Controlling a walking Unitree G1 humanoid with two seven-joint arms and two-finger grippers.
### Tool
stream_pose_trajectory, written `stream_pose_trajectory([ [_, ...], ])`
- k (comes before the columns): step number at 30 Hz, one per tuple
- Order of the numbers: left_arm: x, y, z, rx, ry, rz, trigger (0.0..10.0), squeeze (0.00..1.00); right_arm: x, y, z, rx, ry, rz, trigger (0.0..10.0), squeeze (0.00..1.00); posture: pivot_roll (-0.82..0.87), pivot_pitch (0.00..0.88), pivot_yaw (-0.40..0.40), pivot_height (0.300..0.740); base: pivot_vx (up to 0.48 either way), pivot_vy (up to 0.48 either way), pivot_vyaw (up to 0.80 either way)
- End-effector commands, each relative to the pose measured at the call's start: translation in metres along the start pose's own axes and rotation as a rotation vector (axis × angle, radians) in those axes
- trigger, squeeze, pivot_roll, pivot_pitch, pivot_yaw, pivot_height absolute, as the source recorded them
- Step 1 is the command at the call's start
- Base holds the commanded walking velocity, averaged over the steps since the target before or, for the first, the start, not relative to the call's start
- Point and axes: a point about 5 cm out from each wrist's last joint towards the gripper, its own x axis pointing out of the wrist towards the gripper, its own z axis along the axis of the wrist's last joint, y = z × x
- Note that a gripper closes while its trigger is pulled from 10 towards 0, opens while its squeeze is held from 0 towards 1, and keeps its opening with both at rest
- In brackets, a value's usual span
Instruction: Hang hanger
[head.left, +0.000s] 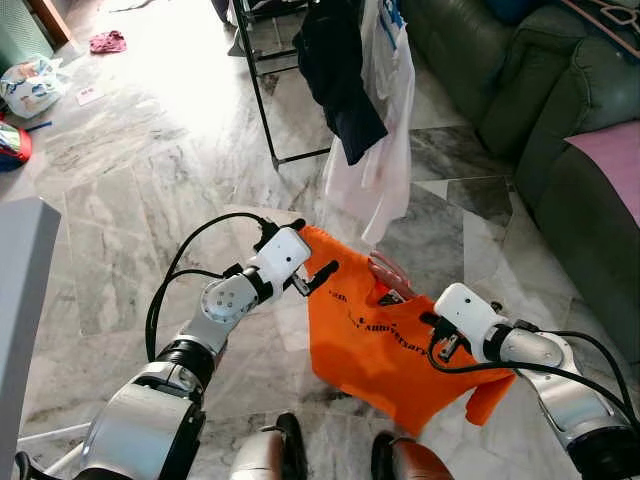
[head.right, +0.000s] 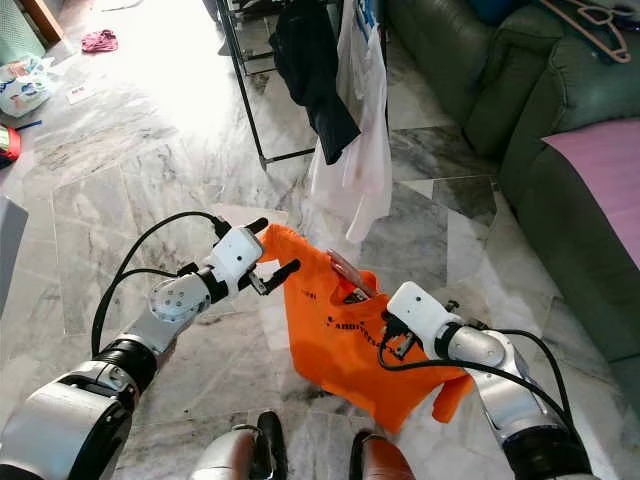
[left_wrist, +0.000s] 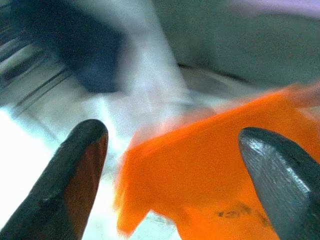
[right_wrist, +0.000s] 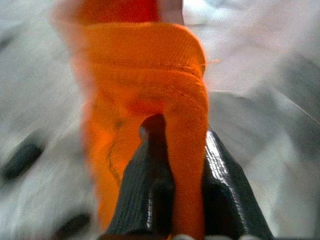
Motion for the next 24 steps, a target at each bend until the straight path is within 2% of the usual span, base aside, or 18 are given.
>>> stream_pose_trajectory([
  [1, -0.017, -0.001, -0.036, -0.210, 0.160, 0.245, 10.0, 0.00, -0.003, -0.021, 0.002, 0.197, -0.045, -0.327, 0.0, 0.00, -0.16, 0.110, 0.057, 0.740, 0.000, 0.000, 0.00],
  [2, -0.019, -0.002, -0.039, -0.235, 0.179, 0.272, 10.0, 0.00, -0.002, -0.022, 0.000, 0.230, -0.041, -0.367, 0.0, 0.00, -0.16, 0.109, 0.058, 0.740, 0.000, 0.000, 0.00],
  [12, -0.016, 0.001, -0.036, -0.224, 0.176, 0.284, 10.0, 0.00, 0.001, -0.016, -0.001, 0.230, -0.022, -0.362, 0.0, 0.00, -0.16, 0.103, 0.066, 0.740, 0.000, 0.000, 0.00],
  [17, -0.019, -0.004, -0.042, -0.190, 0.217, 0.321, 10.0, 0.00, 0.005, -0.003, -0.003, 0.257, -0.011, -0.371, 0.0, 0.00, -0.16, 0.086, 0.065, 0.740, 0.000, 0.000, 0.00],
  [18, -0.020, -0.005, -0.043, -0.187, 0.223, 0.324, 10.0, 0.00, 0.006, -0.002, -0.003, 0.257, -0.010, -0.370, 4.9, 0.00, -0.16, 0.085, 0.065, 0.740, 0.000, 0.000, 0.00],
  [19, -0.020, -0.005, -0.044, -0.188, 0.228, 0.322, 10.0, 0.00, 0.007, 0.000, -0.003, 0.256, -0.008, -0.366, 4.9, 0.00, -0.16, 0.082, 0.066, 0.740, 0.000, 0.000, 0.00],
  [20, -0.022, -0.006, -0.047, -0.189, 0.246, 0.315, 10.0, 0.00, 0.009, 0.003, -0.004, 0.257, -0.003, -0.357, 10.0, 0.00, -0.16, 0.078, 0.067, 0.740, 0.000, 0.000, 0.00],
  [24, -0.031, -0.010, -0.060, -0.188, 0.313, 0.305, 10.0, 0.00, 0.012, 0.010, -0.005, 0.302, -0.009, -0.350, 10.0, 0.00, -0.15, 0.065, 0.062, 0.740, 0.000, 0.000, 0.00],
])
